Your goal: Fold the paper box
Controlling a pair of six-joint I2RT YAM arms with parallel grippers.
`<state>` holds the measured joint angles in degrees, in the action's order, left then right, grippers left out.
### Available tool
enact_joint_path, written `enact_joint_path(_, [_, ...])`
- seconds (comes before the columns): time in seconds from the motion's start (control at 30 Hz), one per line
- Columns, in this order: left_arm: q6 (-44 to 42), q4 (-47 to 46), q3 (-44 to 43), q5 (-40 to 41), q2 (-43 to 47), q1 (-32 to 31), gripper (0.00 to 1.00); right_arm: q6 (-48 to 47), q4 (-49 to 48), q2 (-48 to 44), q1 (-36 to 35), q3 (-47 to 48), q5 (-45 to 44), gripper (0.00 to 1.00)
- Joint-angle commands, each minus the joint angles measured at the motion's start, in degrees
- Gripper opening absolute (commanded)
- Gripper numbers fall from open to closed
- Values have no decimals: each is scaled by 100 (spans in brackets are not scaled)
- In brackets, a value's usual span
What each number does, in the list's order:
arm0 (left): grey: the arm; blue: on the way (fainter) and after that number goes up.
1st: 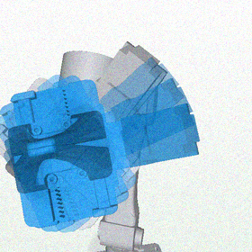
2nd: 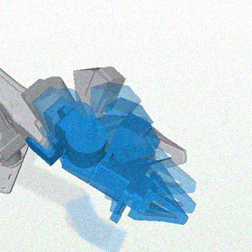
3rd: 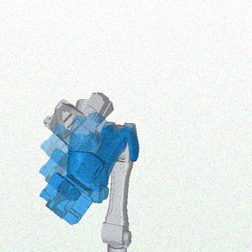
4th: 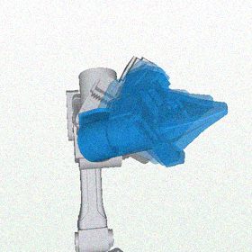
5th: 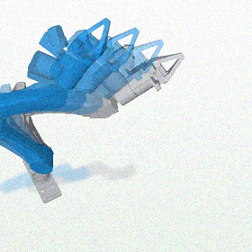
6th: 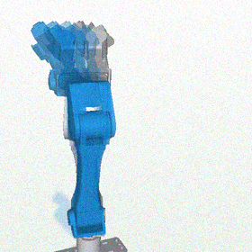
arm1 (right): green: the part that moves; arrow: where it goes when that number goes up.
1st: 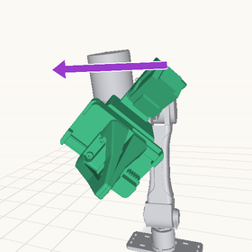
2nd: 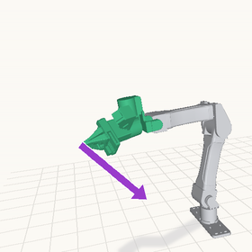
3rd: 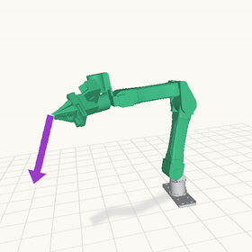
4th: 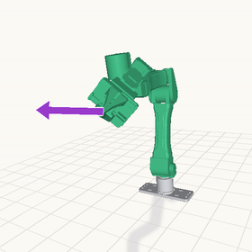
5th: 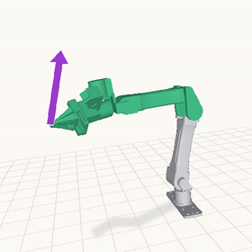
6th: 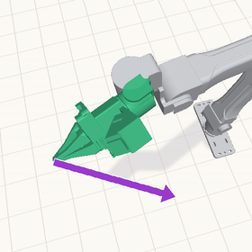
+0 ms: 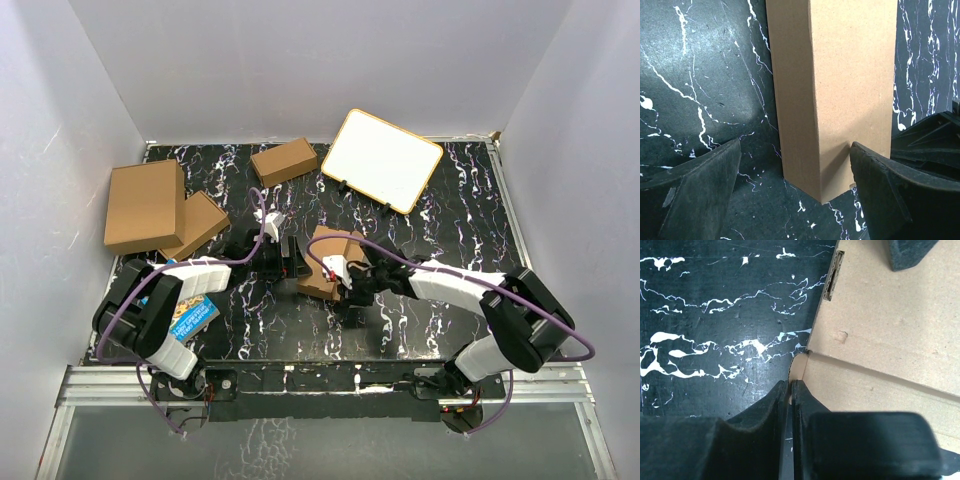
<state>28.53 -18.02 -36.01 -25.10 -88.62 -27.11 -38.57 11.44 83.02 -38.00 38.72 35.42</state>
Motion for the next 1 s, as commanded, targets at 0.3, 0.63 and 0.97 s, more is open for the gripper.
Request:
enact_joint_path(0.3, [-47,94,-278,-358,-268,14,73,530,-210,132,91,376,80,9])
enact_joint_path(0.63, [-76,252,-384,-434,-409,-62,69,762,-213,210,97,561,23,8])
enact_joint_path(0.97, [21,299,-407,-349,-449,-147,68,889,-278,162,86,663,20,8])
